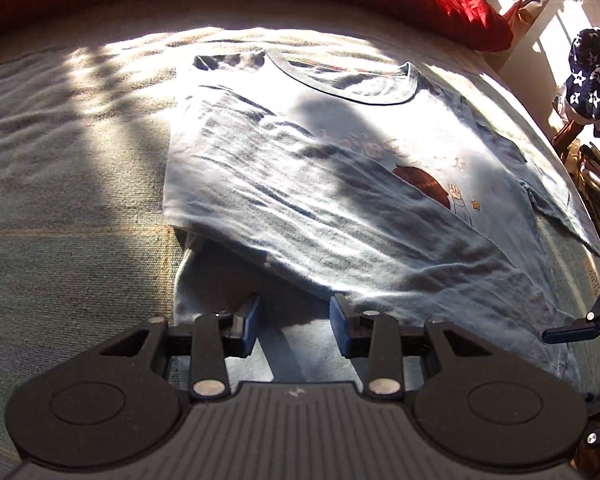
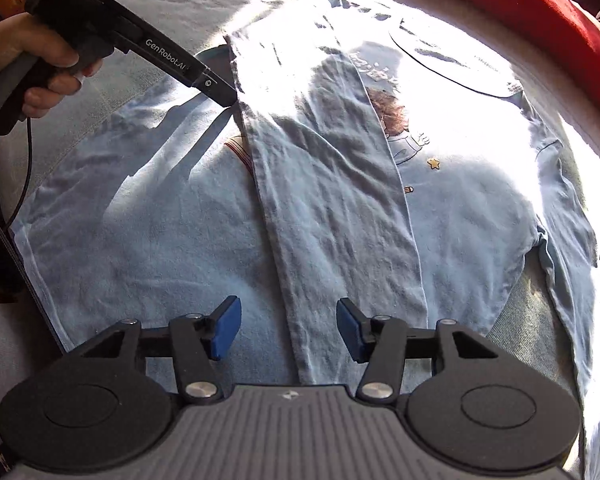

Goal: Fold clothes

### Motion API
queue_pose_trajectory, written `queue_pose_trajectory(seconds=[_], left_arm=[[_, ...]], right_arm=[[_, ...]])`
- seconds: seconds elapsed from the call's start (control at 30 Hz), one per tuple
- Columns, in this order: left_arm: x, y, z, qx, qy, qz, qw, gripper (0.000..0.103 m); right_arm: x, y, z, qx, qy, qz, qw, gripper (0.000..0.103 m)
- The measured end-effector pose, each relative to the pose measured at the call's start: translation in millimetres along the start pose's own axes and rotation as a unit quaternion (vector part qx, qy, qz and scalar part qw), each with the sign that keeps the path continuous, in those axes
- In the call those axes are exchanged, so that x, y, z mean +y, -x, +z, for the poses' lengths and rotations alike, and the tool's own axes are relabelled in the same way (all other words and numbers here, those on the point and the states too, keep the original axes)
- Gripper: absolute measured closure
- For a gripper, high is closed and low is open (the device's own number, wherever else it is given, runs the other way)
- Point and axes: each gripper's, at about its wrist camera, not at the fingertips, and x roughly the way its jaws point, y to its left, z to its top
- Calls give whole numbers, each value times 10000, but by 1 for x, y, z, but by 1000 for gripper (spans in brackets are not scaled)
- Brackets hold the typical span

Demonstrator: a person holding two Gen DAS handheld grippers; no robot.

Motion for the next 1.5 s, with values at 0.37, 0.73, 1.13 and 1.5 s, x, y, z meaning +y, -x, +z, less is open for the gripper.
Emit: queue_pose_trajectory(seconds=[0.37,0.73,1.13,1.5], left_arm=[[18,-9,15,-986,113,762,9921,61],[32,33,12,-1285,34,601,9899,52],[33,-2,36,-803,54,19,9968,50],[32,-51,96,-895,-482,343,9942,46]], right_arm=[[6,-11,32,-32,9,9,10000,44],[5,-17,47,-108,-89,16,9999,41],[-24,-22,68,-166,-438,-32,9989,42],[-33,-24,57,-169,-907,-17,9957,42]])
